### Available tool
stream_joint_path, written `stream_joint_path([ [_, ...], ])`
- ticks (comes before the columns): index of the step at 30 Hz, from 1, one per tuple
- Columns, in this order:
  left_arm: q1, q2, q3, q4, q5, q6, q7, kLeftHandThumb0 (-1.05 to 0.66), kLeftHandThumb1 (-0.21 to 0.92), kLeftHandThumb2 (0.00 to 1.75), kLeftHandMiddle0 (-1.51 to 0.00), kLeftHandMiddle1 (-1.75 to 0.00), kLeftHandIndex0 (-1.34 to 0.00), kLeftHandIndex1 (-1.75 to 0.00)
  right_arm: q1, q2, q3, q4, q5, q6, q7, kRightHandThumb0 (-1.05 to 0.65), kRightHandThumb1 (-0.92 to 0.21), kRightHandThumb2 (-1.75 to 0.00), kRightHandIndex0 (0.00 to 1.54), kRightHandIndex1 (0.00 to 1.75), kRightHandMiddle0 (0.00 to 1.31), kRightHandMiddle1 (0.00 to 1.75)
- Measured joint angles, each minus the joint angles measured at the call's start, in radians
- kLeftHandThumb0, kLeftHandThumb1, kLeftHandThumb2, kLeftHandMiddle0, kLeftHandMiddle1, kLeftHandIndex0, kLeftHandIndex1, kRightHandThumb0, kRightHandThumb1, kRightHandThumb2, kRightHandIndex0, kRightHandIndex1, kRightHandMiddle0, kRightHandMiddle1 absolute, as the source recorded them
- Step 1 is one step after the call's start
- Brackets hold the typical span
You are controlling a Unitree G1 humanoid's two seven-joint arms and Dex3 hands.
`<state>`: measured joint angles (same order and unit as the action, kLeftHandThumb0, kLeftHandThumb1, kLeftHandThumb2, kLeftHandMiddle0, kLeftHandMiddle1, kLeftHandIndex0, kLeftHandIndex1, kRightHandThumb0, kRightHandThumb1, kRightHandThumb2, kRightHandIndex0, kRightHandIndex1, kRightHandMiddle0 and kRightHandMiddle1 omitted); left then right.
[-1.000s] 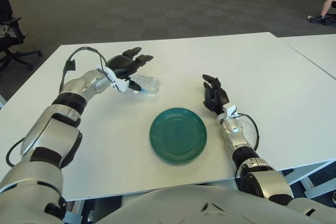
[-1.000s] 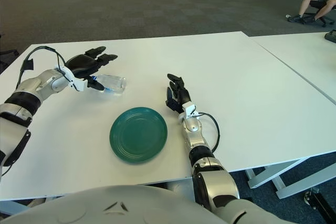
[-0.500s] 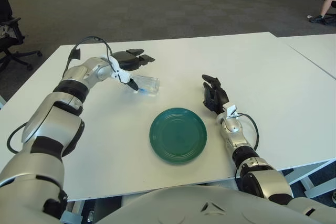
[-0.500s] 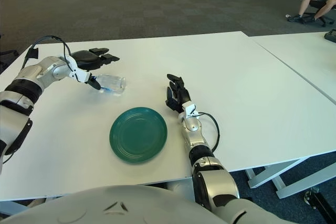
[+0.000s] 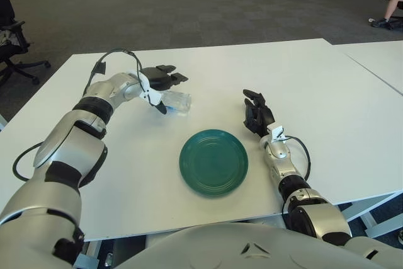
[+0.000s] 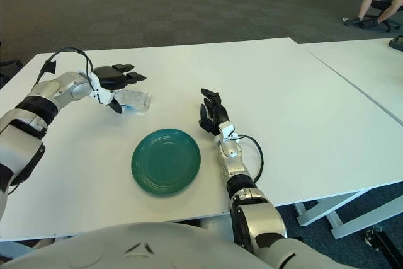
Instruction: Put the bottle into the plate.
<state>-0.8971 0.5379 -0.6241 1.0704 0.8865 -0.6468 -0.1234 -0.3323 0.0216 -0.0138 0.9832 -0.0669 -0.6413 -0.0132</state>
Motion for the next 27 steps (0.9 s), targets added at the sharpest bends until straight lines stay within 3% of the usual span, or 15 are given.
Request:
stream_joint_path([
  [4,-0.029,-0.014,-0.024,0.042,0.027,0.028,0.069,-1.01,0.87,0.05,-0.02,-0.01,0.0,-0.16,0.0,0.0,0.0,0.0,0.0,0.0,-0.001,-0.7,-0.92,-0.83,0.25,0.01,0.0,0.75],
  [10,-0.044,-0.026,-0.029,0.08,0.026,0.038,0.086,-1.0,0.87,0.05,0.0,0.0,0.0,-0.03,0.0,0.001,-0.001,0.0,0.001,-0.001,0.0,-0.7,-0.92,-0.83,0.25,0.01,0.0,0.75],
  [18,-0.053,-0.061,-0.03,0.158,0.019,0.09,0.08,-1.0,0.86,0.04,0.0,0.0,0.0,0.0,0.0,0.001,-0.004,-0.001,0.004,0.001,0.003,-0.68,-0.92,-0.84,0.26,0.01,0.0,0.74],
  [27,-0.031,-0.143,-0.018,0.255,-0.009,0.223,0.117,-0.96,0.83,0.02,0.0,0.0,-0.01,-0.01,0.013,0.014,-0.007,-0.052,0.003,0.069,-0.033,-0.7,-0.92,-0.82,0.26,0.01,0.0,0.7],
])
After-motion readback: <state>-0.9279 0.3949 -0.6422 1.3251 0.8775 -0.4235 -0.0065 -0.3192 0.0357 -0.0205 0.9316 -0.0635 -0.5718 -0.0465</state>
